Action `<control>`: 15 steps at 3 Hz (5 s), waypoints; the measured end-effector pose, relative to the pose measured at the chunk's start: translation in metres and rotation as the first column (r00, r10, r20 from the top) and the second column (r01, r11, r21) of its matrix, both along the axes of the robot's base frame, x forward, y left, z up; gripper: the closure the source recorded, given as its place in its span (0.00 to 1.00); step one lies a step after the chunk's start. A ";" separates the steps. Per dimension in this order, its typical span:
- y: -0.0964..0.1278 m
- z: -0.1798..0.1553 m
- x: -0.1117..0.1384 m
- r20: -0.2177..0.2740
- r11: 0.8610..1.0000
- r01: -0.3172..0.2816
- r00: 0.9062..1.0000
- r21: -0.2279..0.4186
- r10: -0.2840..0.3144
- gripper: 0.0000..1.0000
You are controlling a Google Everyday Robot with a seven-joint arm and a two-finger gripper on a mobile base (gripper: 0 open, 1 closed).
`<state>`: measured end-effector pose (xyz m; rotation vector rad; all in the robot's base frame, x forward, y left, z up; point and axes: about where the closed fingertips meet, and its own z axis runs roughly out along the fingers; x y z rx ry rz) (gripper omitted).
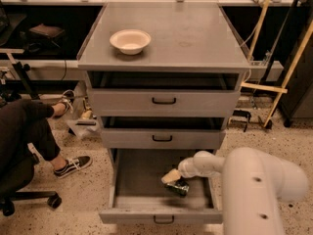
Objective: Pick green can from bottom drawer and place on counter
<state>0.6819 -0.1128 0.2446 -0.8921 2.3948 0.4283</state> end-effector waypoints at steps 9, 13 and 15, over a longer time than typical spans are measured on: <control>0.011 -0.085 -0.034 -0.114 0.987 -0.007 0.993 0.160 0.026 1.00; -0.204 0.219 -0.113 0.312 0.874 0.015 0.931 0.486 -0.189 1.00; -0.373 0.270 -0.133 0.175 0.793 0.281 0.884 0.541 -0.433 1.00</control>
Offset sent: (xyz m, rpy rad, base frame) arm -0.0067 0.0059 -0.0669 -0.0600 0.0823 -0.0372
